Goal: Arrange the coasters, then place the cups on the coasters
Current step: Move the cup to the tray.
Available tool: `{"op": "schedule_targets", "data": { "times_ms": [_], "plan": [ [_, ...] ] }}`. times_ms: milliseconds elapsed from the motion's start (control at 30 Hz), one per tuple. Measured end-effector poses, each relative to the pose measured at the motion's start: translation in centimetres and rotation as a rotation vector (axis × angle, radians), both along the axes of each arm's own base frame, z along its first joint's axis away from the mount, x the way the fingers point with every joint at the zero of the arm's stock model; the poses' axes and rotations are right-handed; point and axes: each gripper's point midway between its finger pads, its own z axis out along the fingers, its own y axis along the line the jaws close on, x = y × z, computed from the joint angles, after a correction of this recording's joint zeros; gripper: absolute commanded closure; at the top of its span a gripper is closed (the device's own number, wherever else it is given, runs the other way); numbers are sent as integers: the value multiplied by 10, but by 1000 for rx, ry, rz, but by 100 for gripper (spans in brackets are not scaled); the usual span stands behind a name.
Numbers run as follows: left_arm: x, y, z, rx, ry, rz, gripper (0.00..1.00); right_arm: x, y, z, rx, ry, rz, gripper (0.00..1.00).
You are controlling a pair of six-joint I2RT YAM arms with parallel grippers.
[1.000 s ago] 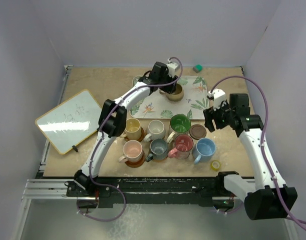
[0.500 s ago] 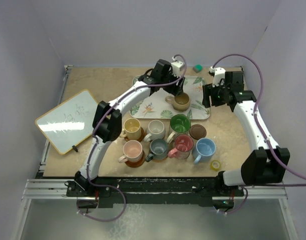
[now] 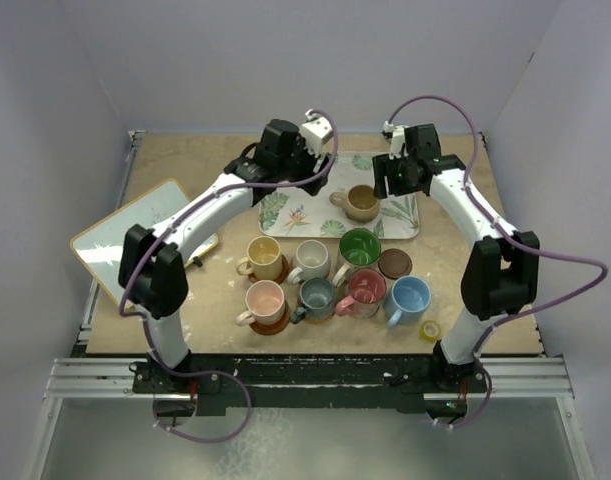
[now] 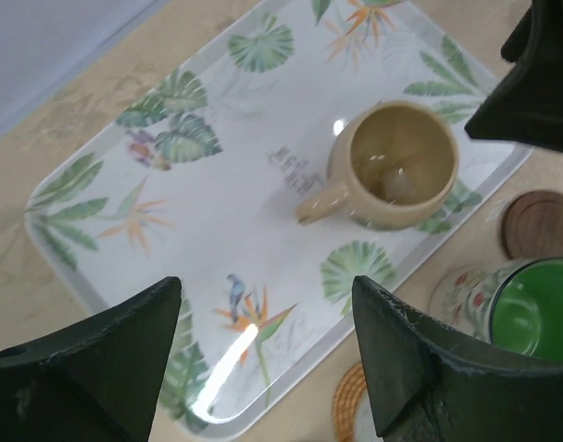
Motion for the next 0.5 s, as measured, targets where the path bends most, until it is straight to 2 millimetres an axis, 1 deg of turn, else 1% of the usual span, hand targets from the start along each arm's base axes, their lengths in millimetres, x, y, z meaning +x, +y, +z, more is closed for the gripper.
{"op": "schedule_targets", "data": {
  "times_ms": [133,167,300,400,500],
  "plan": [
    [-12,40,6,44,-41,43,25,11,6,-15,-9,31,-13,38],
    [-15,48,6,53,-46,51,25,16,8,-20,-9,45,-19,40],
    [-31,85,2,104,-79,89,23,24,11,-29,-9,73,-25,47],
    [-44,105,-2,135,-100,105,21,28,14,-38,-13,96,-27,52],
    [-56,117,-4,158,-125,110,21,28,16,-46,-20,122,-24,55]
  ]
}}
